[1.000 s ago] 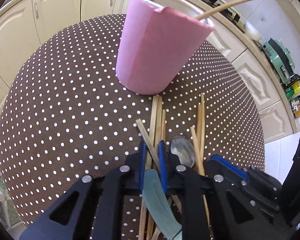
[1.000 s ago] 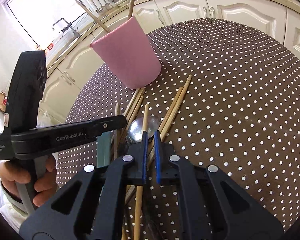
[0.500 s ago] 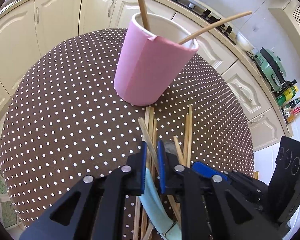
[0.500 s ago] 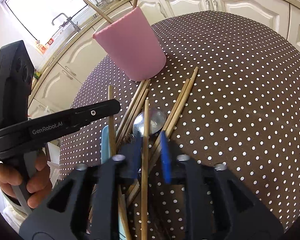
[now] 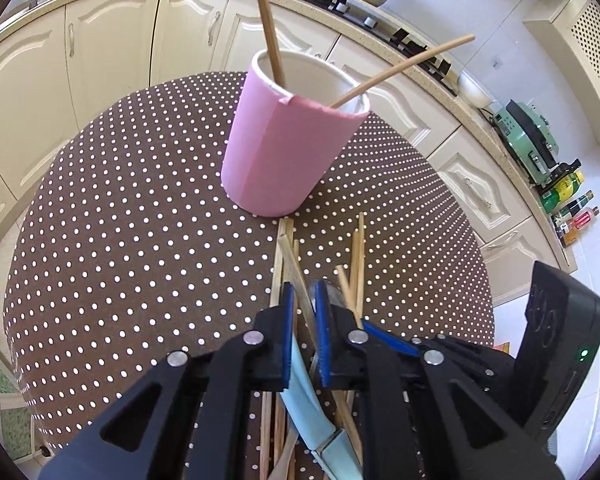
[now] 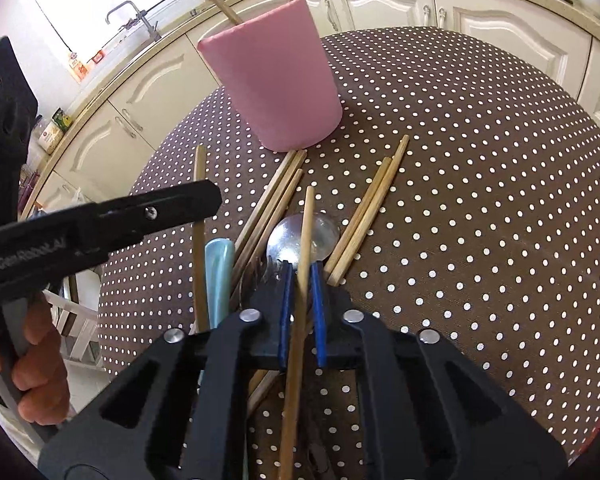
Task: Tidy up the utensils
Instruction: 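Lift the chopstick with the right tool and lower it into the pink cup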
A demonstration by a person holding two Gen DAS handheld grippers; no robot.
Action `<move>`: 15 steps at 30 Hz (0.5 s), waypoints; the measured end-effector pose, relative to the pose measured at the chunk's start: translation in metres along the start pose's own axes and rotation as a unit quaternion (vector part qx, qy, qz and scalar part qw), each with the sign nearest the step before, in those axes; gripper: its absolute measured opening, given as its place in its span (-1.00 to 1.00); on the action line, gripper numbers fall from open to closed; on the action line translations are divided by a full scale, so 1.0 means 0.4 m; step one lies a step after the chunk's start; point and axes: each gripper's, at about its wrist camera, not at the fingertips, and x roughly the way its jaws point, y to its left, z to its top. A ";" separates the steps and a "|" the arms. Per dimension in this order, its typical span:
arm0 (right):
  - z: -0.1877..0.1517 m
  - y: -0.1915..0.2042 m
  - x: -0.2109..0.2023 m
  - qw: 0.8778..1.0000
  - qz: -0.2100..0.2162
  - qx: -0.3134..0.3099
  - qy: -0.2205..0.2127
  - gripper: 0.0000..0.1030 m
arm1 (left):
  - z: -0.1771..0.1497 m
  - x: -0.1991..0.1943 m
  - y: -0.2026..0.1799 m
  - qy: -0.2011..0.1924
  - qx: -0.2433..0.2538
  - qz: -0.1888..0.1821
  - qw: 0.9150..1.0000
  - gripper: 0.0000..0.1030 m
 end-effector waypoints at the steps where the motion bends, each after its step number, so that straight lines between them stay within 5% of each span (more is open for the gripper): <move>1: 0.002 0.005 -0.007 1.000 -0.008 -0.002 -0.010 -0.88 | -0.001 -0.011 -0.002 -0.005 0.003 -0.002 1.000 -0.81; 15: 0.040 0.061 -0.217 0.990 0.012 -0.020 -0.143 -0.88 | -0.018 -0.231 -0.078 -0.105 0.079 -0.064 0.989 -0.91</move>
